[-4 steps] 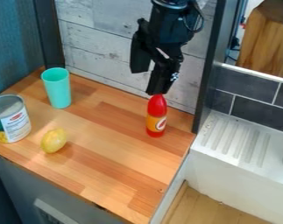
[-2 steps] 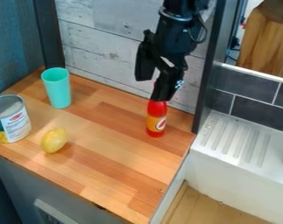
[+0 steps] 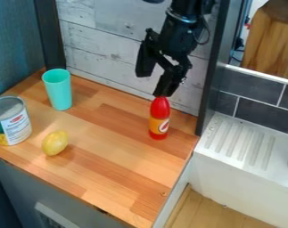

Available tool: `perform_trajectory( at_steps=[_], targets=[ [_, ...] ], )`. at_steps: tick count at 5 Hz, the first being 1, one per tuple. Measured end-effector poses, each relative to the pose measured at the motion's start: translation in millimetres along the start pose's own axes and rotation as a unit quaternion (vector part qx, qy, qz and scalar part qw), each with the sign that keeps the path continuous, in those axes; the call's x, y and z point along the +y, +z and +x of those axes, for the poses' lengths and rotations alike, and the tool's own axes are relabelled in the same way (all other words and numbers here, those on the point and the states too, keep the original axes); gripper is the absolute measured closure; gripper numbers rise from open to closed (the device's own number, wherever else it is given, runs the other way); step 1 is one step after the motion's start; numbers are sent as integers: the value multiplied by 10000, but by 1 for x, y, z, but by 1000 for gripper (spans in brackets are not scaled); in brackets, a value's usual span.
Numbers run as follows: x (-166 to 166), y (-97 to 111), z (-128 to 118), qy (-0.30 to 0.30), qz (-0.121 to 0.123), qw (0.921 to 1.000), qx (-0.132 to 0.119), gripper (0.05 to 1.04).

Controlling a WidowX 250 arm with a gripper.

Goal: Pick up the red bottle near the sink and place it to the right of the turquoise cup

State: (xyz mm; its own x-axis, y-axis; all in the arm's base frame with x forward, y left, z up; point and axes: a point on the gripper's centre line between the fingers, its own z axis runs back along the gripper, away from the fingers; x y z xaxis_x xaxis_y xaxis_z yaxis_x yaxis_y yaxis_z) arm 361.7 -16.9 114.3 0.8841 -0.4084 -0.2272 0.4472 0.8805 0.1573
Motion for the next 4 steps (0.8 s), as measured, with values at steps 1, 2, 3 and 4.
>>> perform_trajectory(
  at_steps=[1, 2, 3, 4],
  targets=[
    [0, -9, 5, 84, -49, 9998, 169, 78],
    [-1, -17, 10, 159, -122, 9994, 286, 115],
    [-1, -22, 12, 254, -155, 9991, 294, 361],
    [0, -23, 14, 351, -233, 9989, 197, 619]
  ],
)
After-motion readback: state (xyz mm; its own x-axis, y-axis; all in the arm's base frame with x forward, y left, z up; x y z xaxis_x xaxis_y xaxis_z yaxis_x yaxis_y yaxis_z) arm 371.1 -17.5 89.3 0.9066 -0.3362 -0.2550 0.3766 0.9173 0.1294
